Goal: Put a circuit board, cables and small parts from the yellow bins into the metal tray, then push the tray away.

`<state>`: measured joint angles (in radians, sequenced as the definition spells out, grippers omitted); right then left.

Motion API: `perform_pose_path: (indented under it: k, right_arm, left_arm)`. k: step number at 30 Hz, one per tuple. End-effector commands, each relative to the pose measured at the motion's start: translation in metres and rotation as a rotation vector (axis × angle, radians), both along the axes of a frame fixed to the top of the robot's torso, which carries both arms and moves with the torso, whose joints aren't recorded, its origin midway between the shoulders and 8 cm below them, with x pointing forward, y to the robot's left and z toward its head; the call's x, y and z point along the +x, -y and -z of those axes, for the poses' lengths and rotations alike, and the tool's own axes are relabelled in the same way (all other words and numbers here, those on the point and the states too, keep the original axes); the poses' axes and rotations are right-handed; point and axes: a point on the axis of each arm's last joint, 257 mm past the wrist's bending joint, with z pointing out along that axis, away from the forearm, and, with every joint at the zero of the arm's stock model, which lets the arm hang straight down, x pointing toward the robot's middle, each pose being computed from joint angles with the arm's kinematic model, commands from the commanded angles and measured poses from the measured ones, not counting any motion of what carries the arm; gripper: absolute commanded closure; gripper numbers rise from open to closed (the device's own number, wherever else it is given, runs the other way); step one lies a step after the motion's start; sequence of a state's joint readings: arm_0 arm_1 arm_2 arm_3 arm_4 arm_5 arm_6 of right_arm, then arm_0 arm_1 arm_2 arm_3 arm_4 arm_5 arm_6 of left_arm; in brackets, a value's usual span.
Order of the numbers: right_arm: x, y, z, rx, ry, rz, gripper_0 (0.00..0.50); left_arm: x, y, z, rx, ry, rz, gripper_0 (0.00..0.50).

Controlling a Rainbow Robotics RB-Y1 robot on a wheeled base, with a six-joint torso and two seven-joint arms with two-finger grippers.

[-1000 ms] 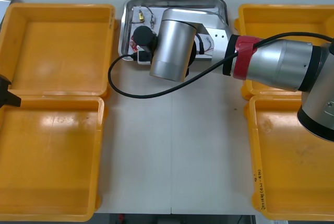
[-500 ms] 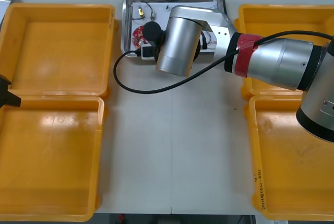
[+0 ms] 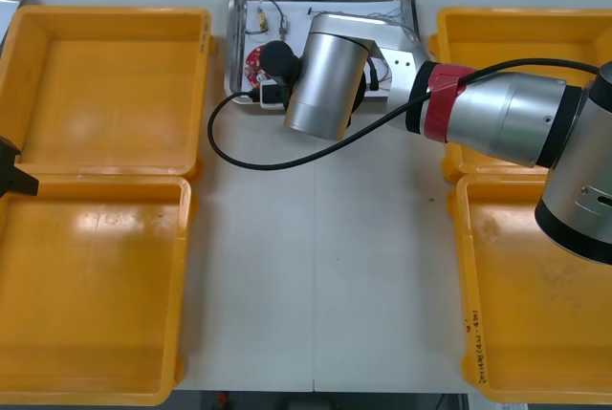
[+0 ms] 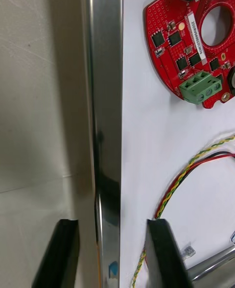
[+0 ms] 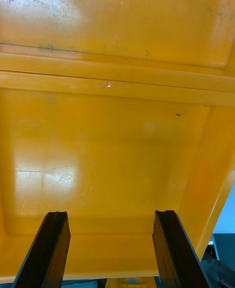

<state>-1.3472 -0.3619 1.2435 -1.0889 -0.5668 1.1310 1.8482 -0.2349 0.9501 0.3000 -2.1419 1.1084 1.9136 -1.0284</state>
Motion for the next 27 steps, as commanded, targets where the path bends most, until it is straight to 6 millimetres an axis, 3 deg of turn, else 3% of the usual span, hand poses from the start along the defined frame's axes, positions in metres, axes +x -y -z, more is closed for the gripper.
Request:
perform_pose_path:
  k: [1, 7, 16, 27]
  right_arm:
    - [0.006, -0.026, -0.041, -0.004, 0.053, -0.051, 0.0]
    - [-0.011, -0.024, -0.045, 0.036, -0.019, 0.013, 0.0]
    - [-0.054, -0.022, -0.052, 0.117, -0.142, 0.112, 0.0]
    - [-0.125, 0.013, -0.067, 0.201, -0.259, 0.271, 0.0]
  left_arm:
    - [-0.003, -0.014, -0.012, 0.093, 0.029, 0.081, 0.0]
    - [-0.003, -0.014, -0.012, 0.093, 0.029, 0.081, 0.0]
    - [-0.003, -0.014, -0.012, 0.093, 0.029, 0.081, 0.0]
    - [-0.003, -0.014, -0.012, 0.093, 0.029, 0.081, 0.0]
